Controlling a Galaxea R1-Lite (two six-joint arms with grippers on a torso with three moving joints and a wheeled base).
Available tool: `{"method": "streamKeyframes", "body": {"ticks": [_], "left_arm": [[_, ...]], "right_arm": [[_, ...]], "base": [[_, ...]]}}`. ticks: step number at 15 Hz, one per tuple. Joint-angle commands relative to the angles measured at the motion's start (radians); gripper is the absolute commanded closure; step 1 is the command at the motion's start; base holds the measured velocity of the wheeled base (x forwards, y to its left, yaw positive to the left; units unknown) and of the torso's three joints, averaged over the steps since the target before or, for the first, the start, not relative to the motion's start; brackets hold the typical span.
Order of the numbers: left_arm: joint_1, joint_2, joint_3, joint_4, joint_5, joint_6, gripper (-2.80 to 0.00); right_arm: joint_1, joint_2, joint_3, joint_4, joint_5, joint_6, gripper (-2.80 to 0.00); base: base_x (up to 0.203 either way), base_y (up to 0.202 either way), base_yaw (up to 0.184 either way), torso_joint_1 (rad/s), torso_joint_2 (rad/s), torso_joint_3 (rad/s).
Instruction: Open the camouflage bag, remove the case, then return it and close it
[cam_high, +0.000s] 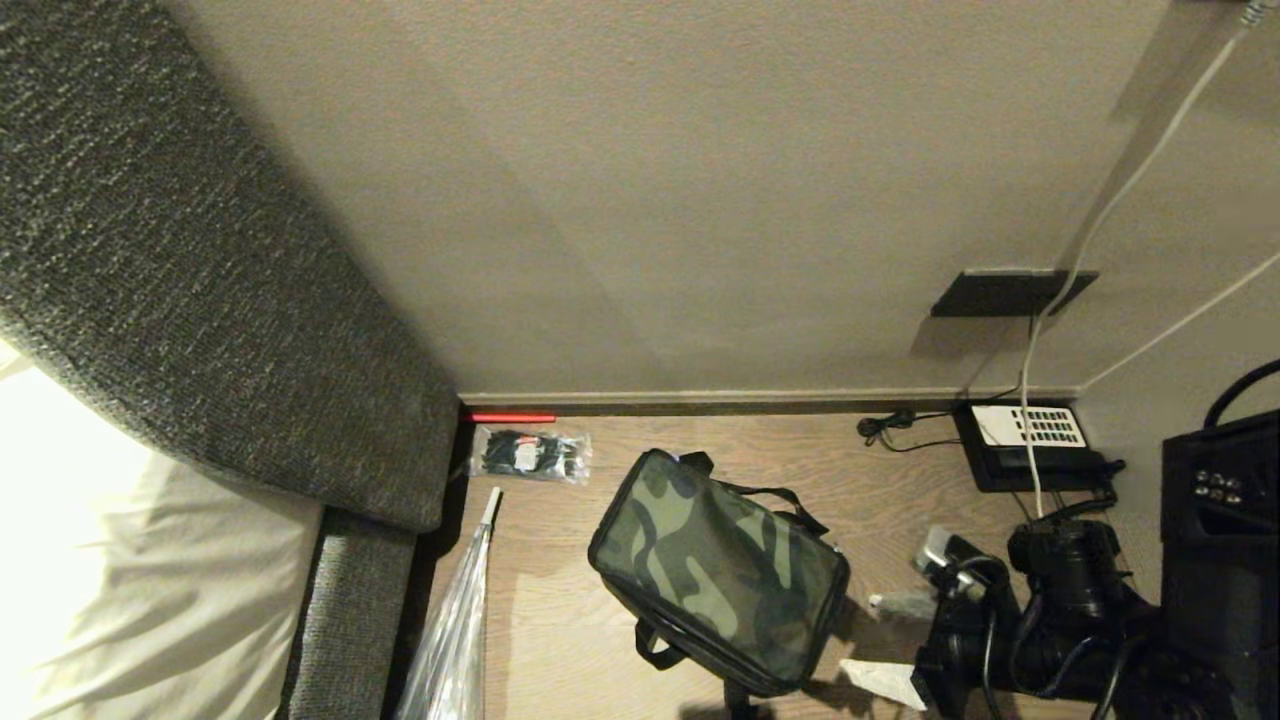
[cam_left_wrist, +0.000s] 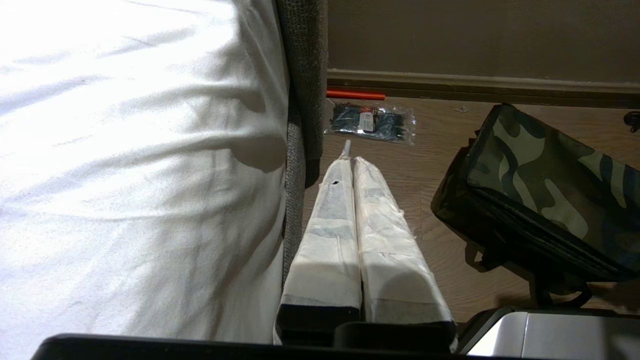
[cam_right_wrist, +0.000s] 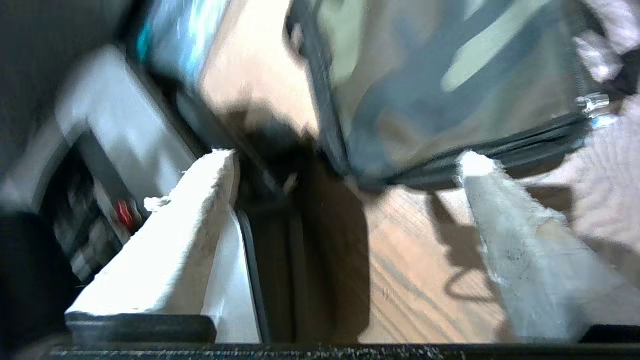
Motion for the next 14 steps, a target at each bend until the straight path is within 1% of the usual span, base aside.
{"method": "streamKeyframes", "body": {"ticks": [1,3,6,8,9,11,14], "left_arm": [[0.000,-0.002,0.002,0.000,0.000,0.000,0.00],[0.000,-0.002,0.002,0.000,0.000,0.000,0.00],[0.000,-0.002,0.002,0.000,0.000,0.000,0.00],[0.000,-0.002,0.002,0.000,0.000,0.000,0.00],[0.000,-0.002,0.002,0.000,0.000,0.000,0.00],[0.000,-0.002,0.002,0.000,0.000,0.000,0.00],[0.000,-0.002,0.002,0.000,0.000,0.000,0.00]], "right_arm": [[-0.011,-0.136,-0.002,-0.002,-0.002,0.113,0.00],[-0.015,-0.287,0.000,0.073,-0.009,0.185,0.00],[-0.037,-0.535,0.005,0.321,-0.039,0.240,0.00],[-0.053,-0.701,0.006,0.476,-0.088,0.265,0.00],[-0.058,-0.796,0.005,0.558,-0.128,0.272,0.00],[-0.064,-1.026,0.011,0.741,-0.235,0.280,0.00],[-0.067,-1.411,0.020,1.075,-0.392,0.284,0.00]], "base": [[0.000,0.000,0.000,0.000,0.00,0.000],[0.000,0.000,0.000,0.000,0.00,0.000],[0.000,0.000,0.000,0.000,0.00,0.000],[0.000,0.000,0.000,0.000,0.00,0.000],[0.000,0.000,0.000,0.000,0.00,0.000],[0.000,0.000,0.000,0.000,0.00,0.000],[0.000,0.000,0.000,0.000,0.00,0.000]]}}
